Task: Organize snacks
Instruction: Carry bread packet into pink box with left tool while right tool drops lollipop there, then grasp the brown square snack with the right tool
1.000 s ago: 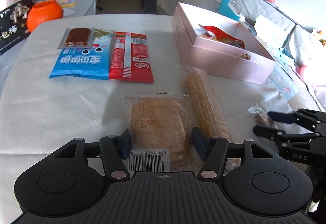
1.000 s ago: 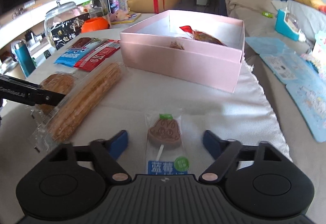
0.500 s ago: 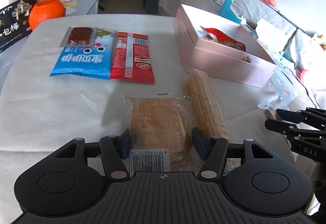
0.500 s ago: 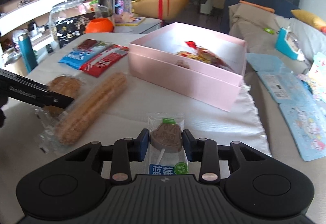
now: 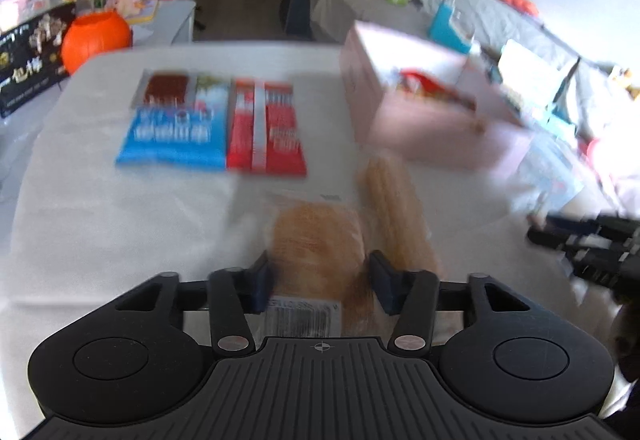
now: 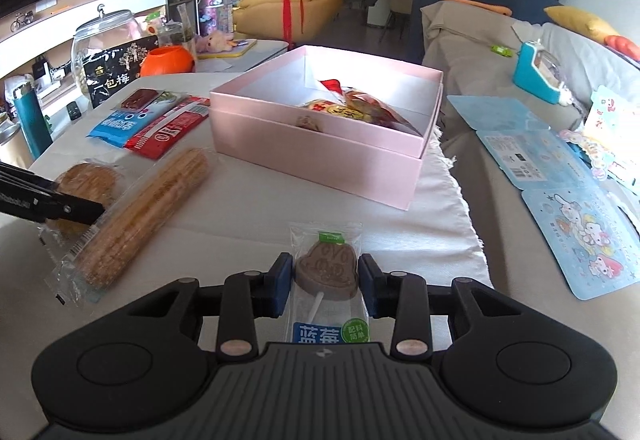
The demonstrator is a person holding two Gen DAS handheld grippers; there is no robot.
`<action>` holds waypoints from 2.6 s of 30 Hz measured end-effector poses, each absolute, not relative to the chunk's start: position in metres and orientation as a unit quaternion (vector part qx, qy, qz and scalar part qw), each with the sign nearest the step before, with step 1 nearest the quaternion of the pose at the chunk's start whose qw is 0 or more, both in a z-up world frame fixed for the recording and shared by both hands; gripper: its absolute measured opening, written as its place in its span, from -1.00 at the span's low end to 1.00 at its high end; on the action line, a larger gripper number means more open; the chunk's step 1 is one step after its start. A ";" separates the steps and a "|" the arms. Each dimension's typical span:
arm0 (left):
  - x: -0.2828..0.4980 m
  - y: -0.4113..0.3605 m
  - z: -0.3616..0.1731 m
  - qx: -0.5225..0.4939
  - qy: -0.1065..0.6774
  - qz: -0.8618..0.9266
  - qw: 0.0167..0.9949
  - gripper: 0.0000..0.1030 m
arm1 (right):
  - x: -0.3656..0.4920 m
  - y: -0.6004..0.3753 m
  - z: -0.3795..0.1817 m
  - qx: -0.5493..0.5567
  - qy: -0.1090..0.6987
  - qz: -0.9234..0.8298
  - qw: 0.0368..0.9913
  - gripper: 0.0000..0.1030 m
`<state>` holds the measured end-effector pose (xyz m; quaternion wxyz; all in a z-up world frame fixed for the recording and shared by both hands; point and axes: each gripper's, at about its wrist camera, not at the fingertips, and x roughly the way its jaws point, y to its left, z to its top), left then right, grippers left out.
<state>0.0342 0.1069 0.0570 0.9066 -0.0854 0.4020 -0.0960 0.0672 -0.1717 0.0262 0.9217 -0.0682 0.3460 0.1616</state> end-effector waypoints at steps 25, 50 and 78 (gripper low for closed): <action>0.158 0.085 0.129 -0.185 0.245 -0.192 0.932 -0.04 | 0.100 -0.176 0.084 -0.066 0.293 0.155 0.941 -0.32; 0.080 0.257 0.033 -0.234 0.238 0.143 0.932 -0.04 | 0.198 -0.001 0.074 -0.061 0.390 0.243 0.886 0.42; 0.077 0.252 0.029 -0.182 0.267 0.181 0.929 -0.04 | 0.227 0.133 0.044 -0.151 0.413 0.294 0.849 -0.25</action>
